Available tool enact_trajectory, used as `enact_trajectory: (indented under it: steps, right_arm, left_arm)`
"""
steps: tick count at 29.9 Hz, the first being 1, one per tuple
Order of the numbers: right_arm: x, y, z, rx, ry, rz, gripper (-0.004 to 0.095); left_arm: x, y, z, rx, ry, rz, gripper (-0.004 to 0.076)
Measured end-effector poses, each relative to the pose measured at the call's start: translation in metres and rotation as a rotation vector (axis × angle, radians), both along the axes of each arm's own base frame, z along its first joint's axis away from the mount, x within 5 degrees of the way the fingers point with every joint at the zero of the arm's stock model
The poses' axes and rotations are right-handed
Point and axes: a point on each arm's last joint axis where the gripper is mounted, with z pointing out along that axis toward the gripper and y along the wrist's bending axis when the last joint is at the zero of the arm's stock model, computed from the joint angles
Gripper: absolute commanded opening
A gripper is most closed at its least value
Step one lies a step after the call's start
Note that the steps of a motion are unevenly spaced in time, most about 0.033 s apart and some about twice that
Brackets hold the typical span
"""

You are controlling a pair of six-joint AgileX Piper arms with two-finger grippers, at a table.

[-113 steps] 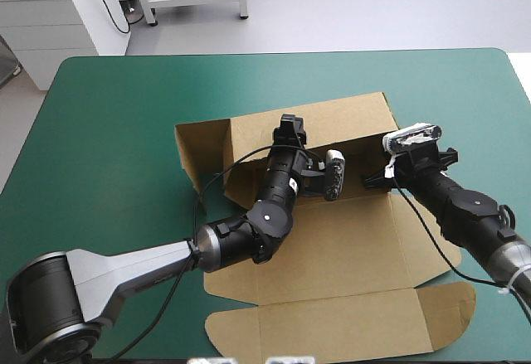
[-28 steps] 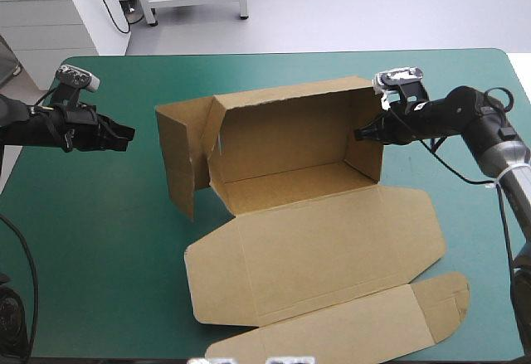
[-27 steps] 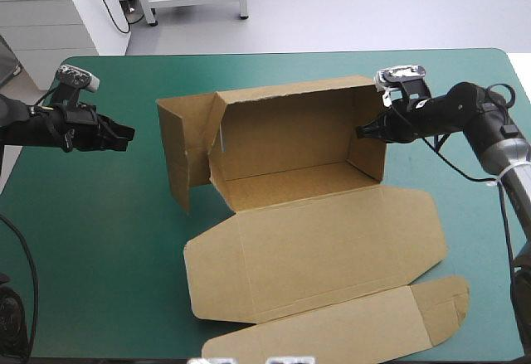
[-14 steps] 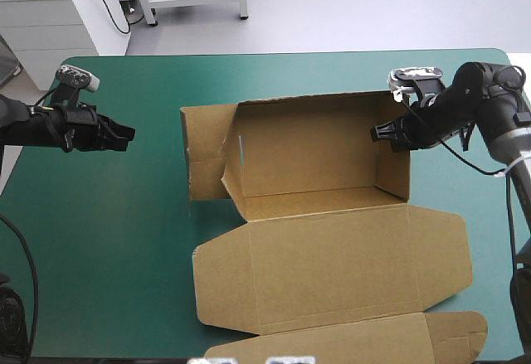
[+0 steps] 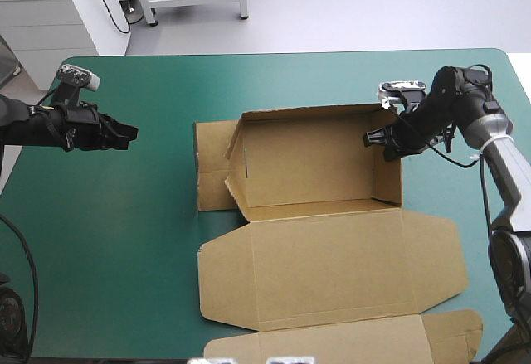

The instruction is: Fold the box

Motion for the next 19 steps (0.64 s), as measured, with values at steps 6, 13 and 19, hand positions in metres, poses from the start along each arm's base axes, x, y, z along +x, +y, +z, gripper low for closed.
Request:
enact_trajectory:
  steps: [6, 13, 19]
  right_arm:
    - [0.017, 0.002, -0.012, 0.034, -0.045, -0.015, -0.0011]
    - [0.026, 0.006, -0.02, 0.058, -0.085, 0.055, 0.0283]
    - [0.032, 0.009, -0.01, 0.092, -0.125, 0.052, 0.0664]
  left_arm:
    - [0.0, 0.0, 0.0, -0.001, 0.001, -0.001, -0.0008]
    - [-0.001, 0.0, 0.0, -0.003, 0.007, -0.006, -0.0008]
    - [-0.001, -0.001, 0.0, -0.003, 0.008, -0.008, -0.0008]
